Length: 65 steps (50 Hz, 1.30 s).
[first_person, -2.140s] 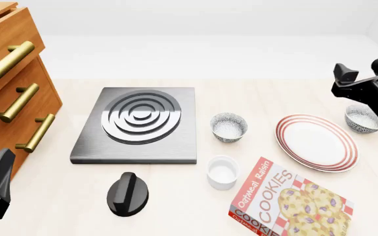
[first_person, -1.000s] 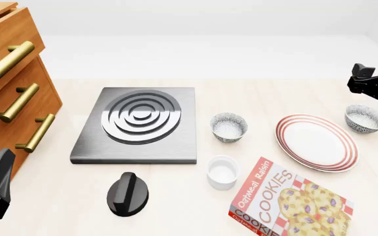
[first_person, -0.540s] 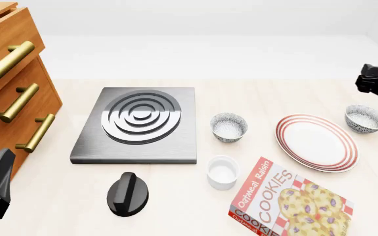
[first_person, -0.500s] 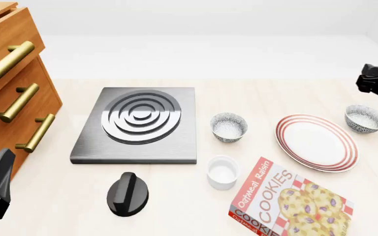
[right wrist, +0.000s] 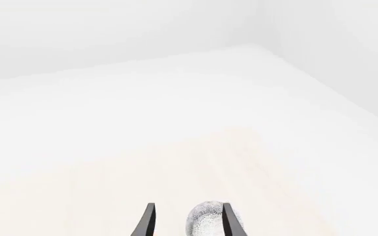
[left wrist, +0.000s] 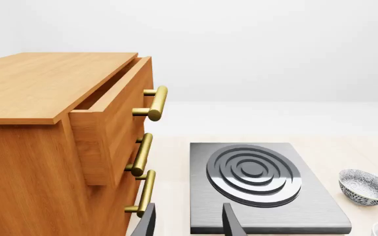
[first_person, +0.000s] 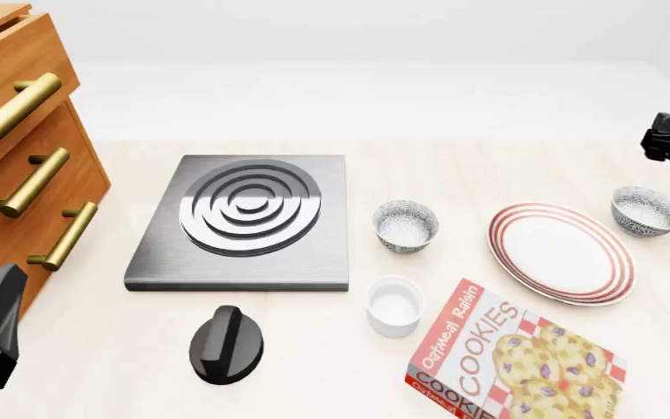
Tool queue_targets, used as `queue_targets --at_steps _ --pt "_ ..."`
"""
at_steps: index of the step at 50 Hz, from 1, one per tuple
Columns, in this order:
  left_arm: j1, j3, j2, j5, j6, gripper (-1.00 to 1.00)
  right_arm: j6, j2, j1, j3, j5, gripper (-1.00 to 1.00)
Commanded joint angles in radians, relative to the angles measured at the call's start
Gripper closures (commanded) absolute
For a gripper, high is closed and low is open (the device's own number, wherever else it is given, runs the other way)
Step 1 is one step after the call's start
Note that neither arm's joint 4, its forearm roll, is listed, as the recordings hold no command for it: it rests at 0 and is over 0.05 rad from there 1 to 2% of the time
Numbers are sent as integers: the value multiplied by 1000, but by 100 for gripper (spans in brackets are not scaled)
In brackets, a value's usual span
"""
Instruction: Pick the akita bowl next to the plate and place it on the plate.
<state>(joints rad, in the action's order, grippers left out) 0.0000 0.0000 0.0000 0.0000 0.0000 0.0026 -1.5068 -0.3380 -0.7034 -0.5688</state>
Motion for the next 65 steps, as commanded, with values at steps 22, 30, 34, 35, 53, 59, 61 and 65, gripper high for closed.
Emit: queue_targets --at_steps 22,30,34,35,53,59,61,65 --pt "0 0 0 0 0 -100 7 -98 -63 -78 14 -100" --pt "0 0 0 0 0 -100 12 -108 -73 -96 25 -100" --pt "0 0 0 0 0 -100 12 -114 -76 -102 26 -100" --pt "0 0 0 0 0 -100 12 -116 -77 -103 26 -100" --pt "0 0 0 0 0 -100 17 -156 -99 -122 26 -100" --pt "0 0 0 0 0 -100 21 -168 -106 -139 37 -100" --pt "0 0 0 0 0 -100 24 -175 -111 -146 41 -100" --pt "0 0 0 0 0 -100 28 -187 -121 -157 47 -100"
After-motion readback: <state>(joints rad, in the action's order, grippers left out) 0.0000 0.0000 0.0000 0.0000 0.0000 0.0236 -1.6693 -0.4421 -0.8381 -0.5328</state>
